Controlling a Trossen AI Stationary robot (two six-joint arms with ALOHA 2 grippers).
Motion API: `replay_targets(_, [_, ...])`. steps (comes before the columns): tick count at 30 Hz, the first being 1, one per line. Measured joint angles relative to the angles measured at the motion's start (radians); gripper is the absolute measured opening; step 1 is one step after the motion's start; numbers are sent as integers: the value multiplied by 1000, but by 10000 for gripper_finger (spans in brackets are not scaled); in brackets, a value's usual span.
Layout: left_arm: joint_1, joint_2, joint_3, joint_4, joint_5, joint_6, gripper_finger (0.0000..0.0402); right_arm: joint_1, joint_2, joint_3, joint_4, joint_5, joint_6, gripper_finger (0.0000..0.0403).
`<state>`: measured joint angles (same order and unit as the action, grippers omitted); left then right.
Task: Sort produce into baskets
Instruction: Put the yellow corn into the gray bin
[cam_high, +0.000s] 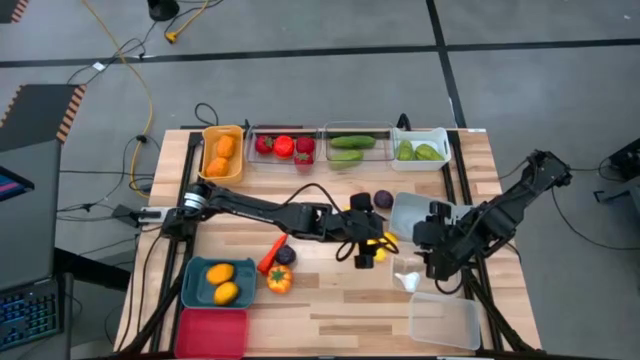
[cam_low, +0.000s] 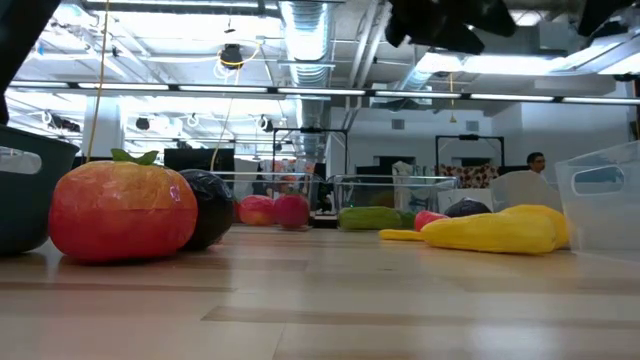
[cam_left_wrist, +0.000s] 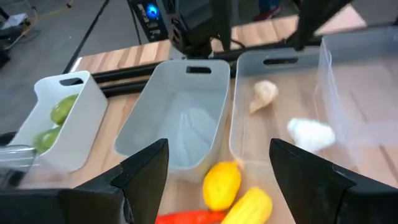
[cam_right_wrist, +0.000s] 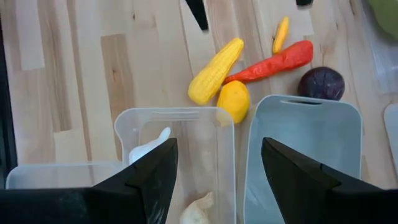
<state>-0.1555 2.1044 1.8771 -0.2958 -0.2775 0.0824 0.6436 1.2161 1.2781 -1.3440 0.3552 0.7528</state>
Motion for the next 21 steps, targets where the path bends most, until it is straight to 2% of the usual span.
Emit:
replay_targets(8, [0, -101, 0, -198, 8, 36, 267, -70, 0, 0, 6, -20, 0, 261])
replay_targets(15, [-3, -227, 0, -401, 2, -9, 267, -127, 0, 0, 6, -15, -2, 261])
replay_targets(18, [-5, -279, 0, -504, -40, -59, 267, -141, 0, 0, 6, -12, -2, 261])
replay_targets(21, [-18, -320, -1, -615, -130, -119, 267, -150, 0, 0, 13, -12, -2, 261])
